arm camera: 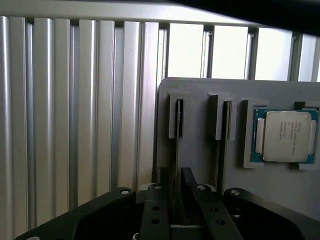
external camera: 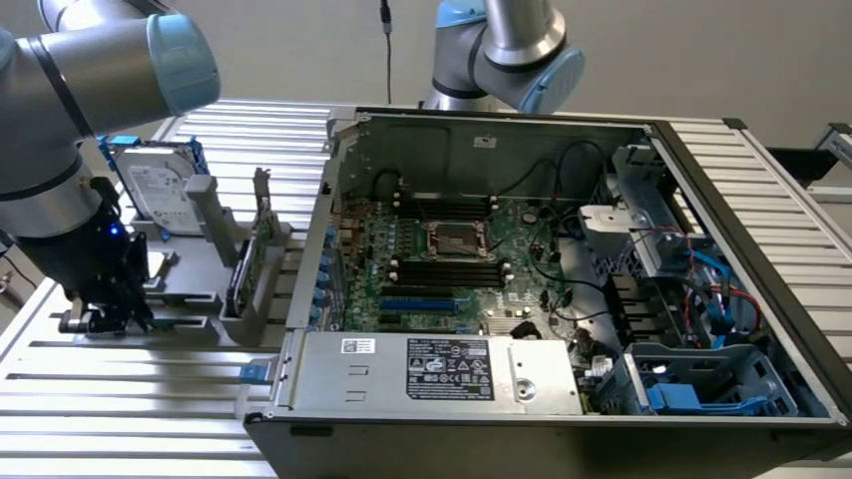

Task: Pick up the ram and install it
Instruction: 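Pick up the ram and move it above insertion slot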

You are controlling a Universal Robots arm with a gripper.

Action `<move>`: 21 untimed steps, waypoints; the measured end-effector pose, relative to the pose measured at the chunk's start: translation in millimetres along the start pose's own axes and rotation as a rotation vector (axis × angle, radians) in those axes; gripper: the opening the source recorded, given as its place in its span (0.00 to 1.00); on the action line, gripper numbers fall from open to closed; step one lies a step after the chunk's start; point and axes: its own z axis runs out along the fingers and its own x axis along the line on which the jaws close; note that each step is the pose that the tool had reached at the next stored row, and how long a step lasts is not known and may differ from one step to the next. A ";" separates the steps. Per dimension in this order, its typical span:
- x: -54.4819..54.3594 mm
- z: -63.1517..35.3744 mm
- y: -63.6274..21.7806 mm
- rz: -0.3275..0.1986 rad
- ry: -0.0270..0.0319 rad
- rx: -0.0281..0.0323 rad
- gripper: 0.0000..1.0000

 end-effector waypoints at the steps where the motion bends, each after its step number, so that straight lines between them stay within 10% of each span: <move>1: 0.0 0.0 0.0 0.000 0.0000 0.0002 0.21; 21: 0.0 -0.2 0.0 0.000 -0.0003 0.0006 0.14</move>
